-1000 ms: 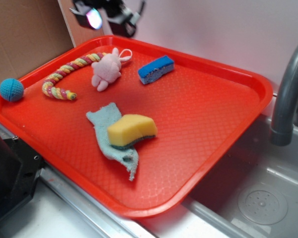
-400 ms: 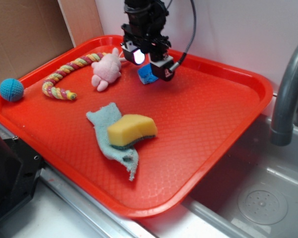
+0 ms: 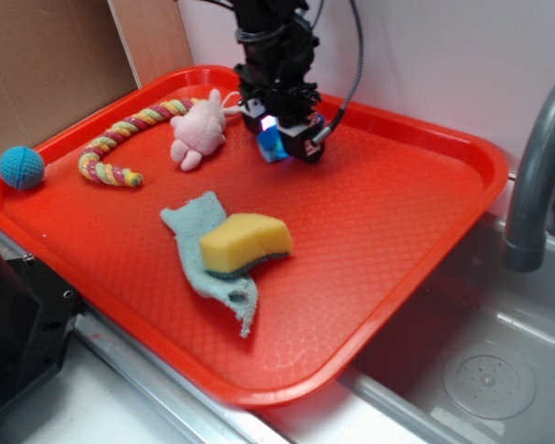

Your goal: Grab the blue sponge.

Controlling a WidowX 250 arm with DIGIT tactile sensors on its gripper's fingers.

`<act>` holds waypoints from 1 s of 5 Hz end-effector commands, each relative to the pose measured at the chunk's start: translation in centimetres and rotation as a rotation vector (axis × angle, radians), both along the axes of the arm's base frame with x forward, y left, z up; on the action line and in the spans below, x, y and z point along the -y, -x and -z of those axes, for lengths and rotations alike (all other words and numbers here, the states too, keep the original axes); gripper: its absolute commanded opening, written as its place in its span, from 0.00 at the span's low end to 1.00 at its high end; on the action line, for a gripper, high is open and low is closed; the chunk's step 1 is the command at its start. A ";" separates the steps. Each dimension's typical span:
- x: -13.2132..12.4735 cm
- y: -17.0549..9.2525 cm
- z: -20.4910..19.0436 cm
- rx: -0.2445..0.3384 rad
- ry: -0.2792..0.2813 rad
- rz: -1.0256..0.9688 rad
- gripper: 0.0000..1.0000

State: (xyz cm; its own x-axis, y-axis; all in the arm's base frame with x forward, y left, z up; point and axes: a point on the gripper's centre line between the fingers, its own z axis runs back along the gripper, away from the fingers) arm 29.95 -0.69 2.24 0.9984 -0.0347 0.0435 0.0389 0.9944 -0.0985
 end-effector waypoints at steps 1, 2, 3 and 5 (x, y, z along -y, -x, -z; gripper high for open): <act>-2.3 5.7 -9.0 0.072 0.035 0.026 0.00; -2.7 8.8 -14.0 0.091 0.008 -0.056 0.00; -2.8 10.0 -15.6 0.097 0.066 -0.052 0.00; -2.8 9.5 -14.0 -0.017 -0.179 -0.203 0.00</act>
